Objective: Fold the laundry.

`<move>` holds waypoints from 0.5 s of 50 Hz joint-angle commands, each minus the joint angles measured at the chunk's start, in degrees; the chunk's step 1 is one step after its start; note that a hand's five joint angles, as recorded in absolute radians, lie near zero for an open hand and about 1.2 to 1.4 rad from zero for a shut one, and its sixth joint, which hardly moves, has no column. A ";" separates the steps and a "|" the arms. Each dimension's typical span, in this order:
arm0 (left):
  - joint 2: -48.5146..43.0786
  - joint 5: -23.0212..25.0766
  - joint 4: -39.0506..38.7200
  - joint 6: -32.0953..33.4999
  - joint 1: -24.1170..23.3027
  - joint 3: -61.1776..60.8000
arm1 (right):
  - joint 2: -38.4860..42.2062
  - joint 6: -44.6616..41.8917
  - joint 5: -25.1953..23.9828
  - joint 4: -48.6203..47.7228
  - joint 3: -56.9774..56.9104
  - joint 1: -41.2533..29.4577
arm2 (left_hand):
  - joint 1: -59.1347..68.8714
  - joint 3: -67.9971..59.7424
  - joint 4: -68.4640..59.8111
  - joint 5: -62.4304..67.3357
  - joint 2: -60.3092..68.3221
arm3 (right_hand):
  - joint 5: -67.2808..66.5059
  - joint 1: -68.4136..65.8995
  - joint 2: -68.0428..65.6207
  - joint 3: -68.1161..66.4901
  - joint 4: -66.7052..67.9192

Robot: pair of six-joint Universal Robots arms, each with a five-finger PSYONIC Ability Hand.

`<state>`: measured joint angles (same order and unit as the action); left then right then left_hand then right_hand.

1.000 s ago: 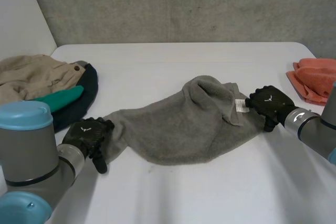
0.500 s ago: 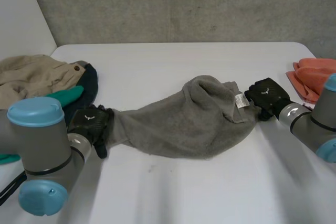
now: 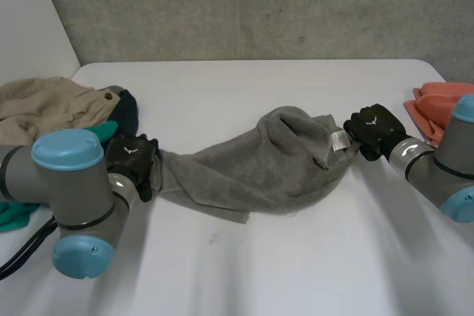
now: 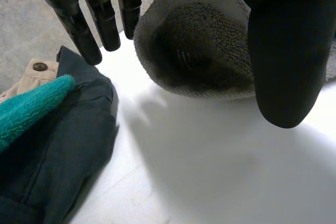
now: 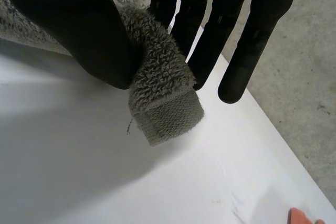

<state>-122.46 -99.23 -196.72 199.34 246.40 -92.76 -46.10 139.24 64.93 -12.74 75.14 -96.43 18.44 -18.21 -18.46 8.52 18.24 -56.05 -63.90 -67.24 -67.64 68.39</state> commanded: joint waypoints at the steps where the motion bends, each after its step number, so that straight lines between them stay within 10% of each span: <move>1: -1.72 1.23 -0.60 -0.01 -0.31 1.88 | -1.88 0.42 1.25 4.38 0.36 0.46 | 8.25 -8.48 -8.22 8.17 8.44 | -13.95 -16.10 -12.76 -12.36 11.61; 25: 7.76 2.20 -4.99 1.48 -1.80 -5.40 | -2.76 0.07 2.75 7.29 0.62 0.55 | 0.36 -0.59 -0.33 0.28 0.55 | -13.95 -16.10 -12.76 -12.36 11.61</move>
<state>-118.92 -97.38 -199.51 199.58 244.64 -94.43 -48.94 139.36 67.83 -5.51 75.56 -95.95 19.94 -19.73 -19.46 9.08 19.80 -56.11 -63.90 -67.24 -67.65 68.53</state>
